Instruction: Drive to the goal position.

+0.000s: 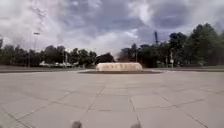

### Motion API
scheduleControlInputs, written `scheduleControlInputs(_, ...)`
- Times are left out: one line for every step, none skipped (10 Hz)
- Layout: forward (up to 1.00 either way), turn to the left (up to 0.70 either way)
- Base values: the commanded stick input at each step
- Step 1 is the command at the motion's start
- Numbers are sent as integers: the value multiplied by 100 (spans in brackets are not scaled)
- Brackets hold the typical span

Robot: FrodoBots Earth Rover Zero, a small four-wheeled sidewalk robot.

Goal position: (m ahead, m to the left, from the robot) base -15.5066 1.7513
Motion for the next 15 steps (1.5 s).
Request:
scheduleControlInputs(70, 1)
scheduleControlInputs(70, 9)
scheduleControlInputs(70, 35)
scheduleControlInputs(70, 35)
scheduleControlInputs(70, 35)
scheduleControlInputs(70, 35)
scheduleControlInputs(70, 35)
scheduleControlInputs(70, 35)
scheduleControlInputs(70, 35)
scheduleControlInputs(70, 35)
scheduleControlInputs(70, 35)
scheduleControlInputs(70, 35)
scheduleControlInputs(70, 35)
scheduleControlInputs(70, 35)
scheduleControlInputs(70, 35)
